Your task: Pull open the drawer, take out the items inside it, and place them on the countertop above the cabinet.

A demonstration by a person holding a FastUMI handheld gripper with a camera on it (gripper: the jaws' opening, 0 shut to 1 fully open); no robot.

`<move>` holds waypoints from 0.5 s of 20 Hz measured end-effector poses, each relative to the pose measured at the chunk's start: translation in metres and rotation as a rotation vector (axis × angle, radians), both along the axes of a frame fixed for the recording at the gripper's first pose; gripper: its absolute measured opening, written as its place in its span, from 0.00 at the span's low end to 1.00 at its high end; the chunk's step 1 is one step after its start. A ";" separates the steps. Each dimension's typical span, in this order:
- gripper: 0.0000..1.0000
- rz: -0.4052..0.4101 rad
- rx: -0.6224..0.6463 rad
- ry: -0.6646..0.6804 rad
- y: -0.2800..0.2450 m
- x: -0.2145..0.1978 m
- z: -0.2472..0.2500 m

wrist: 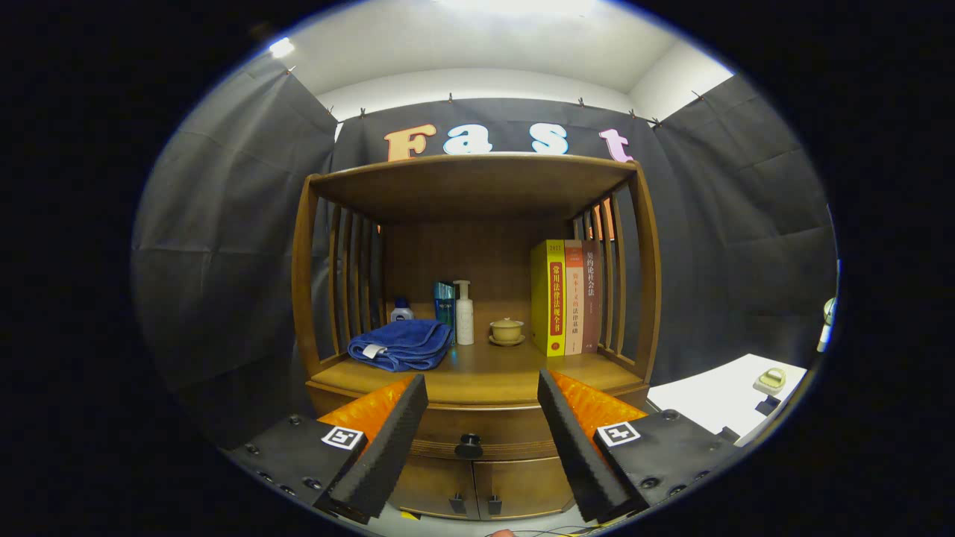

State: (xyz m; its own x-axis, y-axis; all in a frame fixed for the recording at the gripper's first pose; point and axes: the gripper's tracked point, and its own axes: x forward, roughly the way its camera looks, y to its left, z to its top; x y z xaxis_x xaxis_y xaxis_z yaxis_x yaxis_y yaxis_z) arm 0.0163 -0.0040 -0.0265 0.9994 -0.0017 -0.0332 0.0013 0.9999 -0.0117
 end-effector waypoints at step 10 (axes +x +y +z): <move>0.98 0.014 0.005 0.185 0.009 0.053 -0.116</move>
State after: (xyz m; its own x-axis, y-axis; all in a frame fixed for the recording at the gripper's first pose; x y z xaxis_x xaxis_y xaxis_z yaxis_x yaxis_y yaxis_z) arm 0.0691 0.0047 -0.1430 0.9763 0.0129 -0.2162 -0.0144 0.9999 -0.0053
